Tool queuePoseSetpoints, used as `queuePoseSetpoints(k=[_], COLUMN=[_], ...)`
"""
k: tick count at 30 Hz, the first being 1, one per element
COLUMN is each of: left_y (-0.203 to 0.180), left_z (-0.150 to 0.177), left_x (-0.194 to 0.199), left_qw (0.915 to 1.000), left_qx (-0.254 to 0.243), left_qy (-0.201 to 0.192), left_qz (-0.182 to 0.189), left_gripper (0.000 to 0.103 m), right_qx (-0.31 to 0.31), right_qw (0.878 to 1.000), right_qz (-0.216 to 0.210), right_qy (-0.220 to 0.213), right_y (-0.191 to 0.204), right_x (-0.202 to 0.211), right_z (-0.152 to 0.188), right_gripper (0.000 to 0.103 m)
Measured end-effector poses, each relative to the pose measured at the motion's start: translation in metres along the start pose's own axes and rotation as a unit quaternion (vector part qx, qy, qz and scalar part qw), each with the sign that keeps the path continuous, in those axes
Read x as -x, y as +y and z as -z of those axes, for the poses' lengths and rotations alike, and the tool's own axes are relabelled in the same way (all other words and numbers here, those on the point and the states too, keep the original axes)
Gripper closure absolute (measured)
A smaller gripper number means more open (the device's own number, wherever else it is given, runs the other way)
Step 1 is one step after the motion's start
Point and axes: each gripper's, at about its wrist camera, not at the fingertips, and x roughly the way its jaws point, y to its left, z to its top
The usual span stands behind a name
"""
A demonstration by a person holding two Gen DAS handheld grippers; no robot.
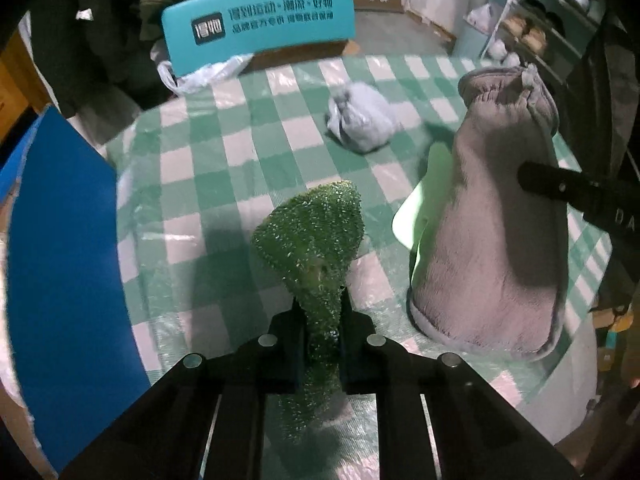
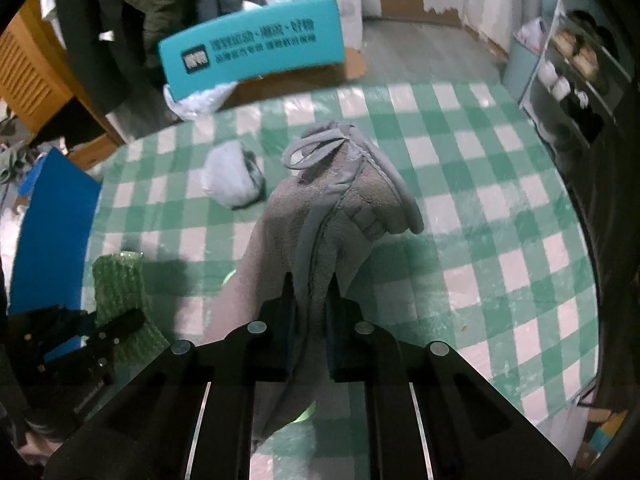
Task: Organize soft objects
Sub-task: 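Lift and carry the scrubber and mitten over the box with both tools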
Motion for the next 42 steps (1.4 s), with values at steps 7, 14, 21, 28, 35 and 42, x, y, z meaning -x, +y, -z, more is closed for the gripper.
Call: queuePoseSetpoints(k=[7,14,21,28,35,42], left_y=[0.007,0.015,0.020,0.024,0.031,0.038], left_z=[-0.003,-0.008,-0.012,-0.012,-0.012,-0.013], left_x=[0.032,0.050,0.066,0.080,0.097,0.115], left_qw=[0.9994,0.9988,0.9978,0.9970,0.9953,0.9932], left_qx=[0.015,0.017,0.024,0.025,0.038,0.043], left_qy=[-0.027,-0.046,-0.061,-0.072,-0.089,-0.107], left_qz=[0.013,0.001,-0.005,-0.011,-0.008,-0.018], left_gripper=[0.091,0.091,0.091,0.091,0.091,0.091], right_qx=[0.029,0.051,0.067,0.077,0.087,0.100], right_qw=[0.999,0.997,0.995,0.993,0.991,0.988], right_qz=[0.009,0.015,0.013,-0.002,-0.014,-0.023], right_qy=[-0.030,-0.056,-0.076,-0.090,-0.102,-0.115], right_y=[0.013,0.024,0.032,0.042,0.052,0.063], right_x=[0.024,0.045,0.063,0.079,0.092,0.103], right_z=[-0.003,-0.007,-0.010,-0.014,-0.016,-0.018], right_gripper=[0.094,0.094,0.094,0.094,0.094,0.094])
